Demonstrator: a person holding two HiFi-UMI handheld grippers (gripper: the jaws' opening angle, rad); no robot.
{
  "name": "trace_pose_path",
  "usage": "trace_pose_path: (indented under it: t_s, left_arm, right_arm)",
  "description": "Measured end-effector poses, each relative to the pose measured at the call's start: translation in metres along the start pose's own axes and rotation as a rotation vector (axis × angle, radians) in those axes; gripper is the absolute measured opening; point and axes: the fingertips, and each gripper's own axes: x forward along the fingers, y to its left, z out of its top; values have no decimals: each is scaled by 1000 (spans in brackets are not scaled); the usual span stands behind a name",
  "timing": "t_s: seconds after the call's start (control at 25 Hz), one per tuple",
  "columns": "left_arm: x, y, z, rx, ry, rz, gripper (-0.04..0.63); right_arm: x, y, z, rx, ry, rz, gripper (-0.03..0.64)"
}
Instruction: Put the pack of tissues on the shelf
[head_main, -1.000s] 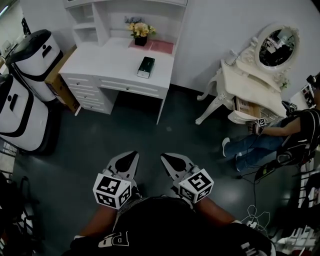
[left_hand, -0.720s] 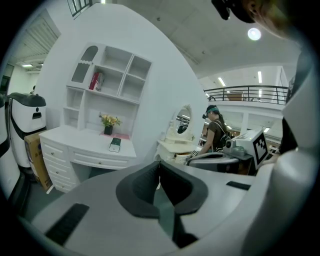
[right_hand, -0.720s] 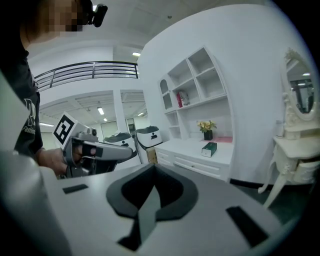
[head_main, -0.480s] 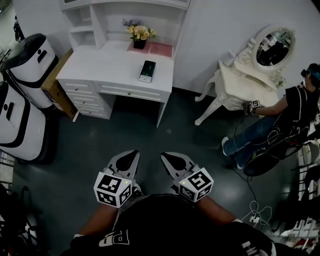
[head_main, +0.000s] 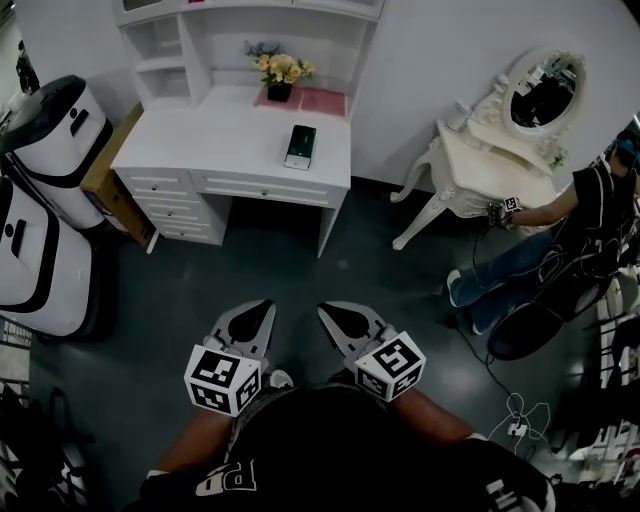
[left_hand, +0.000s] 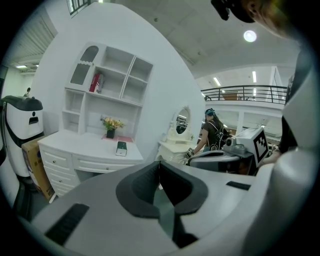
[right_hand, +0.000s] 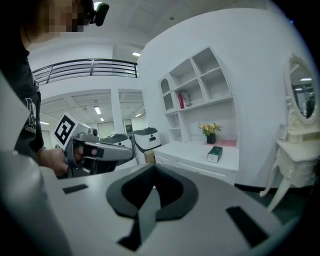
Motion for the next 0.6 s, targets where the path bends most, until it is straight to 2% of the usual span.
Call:
trace_pose_path:
  t_s: [0.6]
  left_arm:
    - [-6,36,-6,-40,-4,27,15]
  right_arm:
    - [29,5,3,-7,13,5,9]
